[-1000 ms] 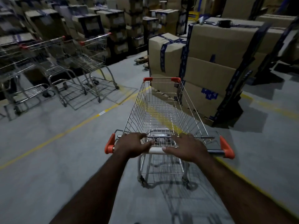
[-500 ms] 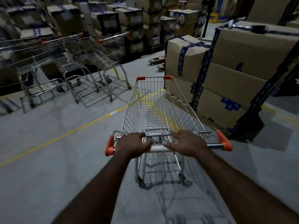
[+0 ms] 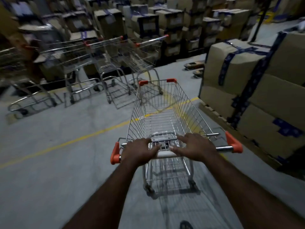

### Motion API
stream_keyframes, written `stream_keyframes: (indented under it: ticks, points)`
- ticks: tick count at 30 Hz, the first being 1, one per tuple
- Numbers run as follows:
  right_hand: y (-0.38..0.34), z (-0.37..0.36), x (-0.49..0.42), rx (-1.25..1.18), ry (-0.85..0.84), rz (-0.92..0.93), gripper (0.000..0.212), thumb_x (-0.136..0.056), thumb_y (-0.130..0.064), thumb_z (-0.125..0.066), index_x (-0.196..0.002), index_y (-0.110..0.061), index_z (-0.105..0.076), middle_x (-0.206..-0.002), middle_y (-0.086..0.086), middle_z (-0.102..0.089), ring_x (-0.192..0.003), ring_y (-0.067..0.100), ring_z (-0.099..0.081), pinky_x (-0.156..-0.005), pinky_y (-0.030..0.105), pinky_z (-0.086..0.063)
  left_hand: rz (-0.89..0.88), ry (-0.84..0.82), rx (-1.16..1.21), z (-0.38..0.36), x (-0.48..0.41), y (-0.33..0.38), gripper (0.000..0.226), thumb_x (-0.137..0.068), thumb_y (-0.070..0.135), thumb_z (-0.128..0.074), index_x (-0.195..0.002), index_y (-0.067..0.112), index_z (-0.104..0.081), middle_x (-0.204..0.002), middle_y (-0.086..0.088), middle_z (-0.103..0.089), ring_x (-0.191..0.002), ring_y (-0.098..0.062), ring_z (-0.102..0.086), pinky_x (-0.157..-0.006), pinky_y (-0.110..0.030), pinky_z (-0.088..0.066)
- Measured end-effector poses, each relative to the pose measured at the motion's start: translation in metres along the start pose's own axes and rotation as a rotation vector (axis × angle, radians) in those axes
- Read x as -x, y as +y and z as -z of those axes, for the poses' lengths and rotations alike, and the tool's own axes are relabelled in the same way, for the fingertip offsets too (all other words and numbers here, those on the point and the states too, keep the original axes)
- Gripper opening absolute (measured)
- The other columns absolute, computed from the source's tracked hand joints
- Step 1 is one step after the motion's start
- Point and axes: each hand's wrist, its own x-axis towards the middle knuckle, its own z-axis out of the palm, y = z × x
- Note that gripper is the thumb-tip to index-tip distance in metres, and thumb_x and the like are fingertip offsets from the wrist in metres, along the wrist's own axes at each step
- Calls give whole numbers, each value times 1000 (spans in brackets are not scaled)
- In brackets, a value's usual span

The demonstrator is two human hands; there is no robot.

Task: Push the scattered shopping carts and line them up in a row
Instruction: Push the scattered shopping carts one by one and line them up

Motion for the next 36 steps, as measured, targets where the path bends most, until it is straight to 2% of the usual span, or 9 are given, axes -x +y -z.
stream_keyframes:
  ticks: [4,13,19,22,25,30,36]
  points:
    - [-10,7,-47,14,-13,92,97,-75,-97,-24,-152,-39,-39,-149,-4,-49,-139,22,-40,-105,47,-38,98,31,30,9,-18,-16,70,-90,77,-38,-139,31,-58,-131,0,-66,-117,-24,-61,-93,-38,-46]
    - [-37,33,-148,73,-41,325,115,-61,-103,-10,-153,-40,-37,-150,-7,-48,-139,21,-40,-104,46,-38,323,100,106,21,-60,-45,71,-90,77,-37,-138,29,-59,-130,-1,-67,-117,-22,-62,-99,-40,-47]
    - [-61,42,-209,106,-78,465,101,-72,-100,-20,-154,-41,-35,-151,-7,-45,-139,20,-38,-104,47,-40,462,149,130,33,-81,-61,68,-90,75,-40,-137,30,-59,-130,0,-67,-119,-22,-61,-100,-38,-45]
    - [-80,45,-232,111,-92,510,108,-68,-102,-15,-154,-41,-35,-154,-6,-43,-141,20,-37,-106,47,-40,486,151,120,39,-90,-78,68,-89,75,-39,-135,30,-60,-128,1,-68,-116,-20,-63,-101,-40,-46]
    - [-106,47,-259,114,-69,545,120,-57,-105,-3,-151,-40,-39,-148,-7,-48,-138,20,-40,-103,46,-42,519,164,150,45,-104,-106,76,-85,79,-33,-137,30,-59,-130,2,-67,-115,-18,-63,-100,-39,-47]
    - [-162,45,-309,132,-61,587,100,-73,-98,-21,-151,-38,-40,-148,-7,-49,-139,20,-39,-102,46,-42,569,192,150,62,-130,-166,74,-87,79,-38,-140,32,-57,-134,4,-65,-119,-18,-61,-98,-38,-48]
    - [-250,46,-374,97,-40,601,114,-62,-104,-8,-149,-39,-43,-147,-10,-50,-138,19,-39,-104,46,-42,606,210,151,88,-170,-263,71,-87,80,-41,-140,35,-57,-135,5,-65,-121,-18,-61,-97,-37,-47]
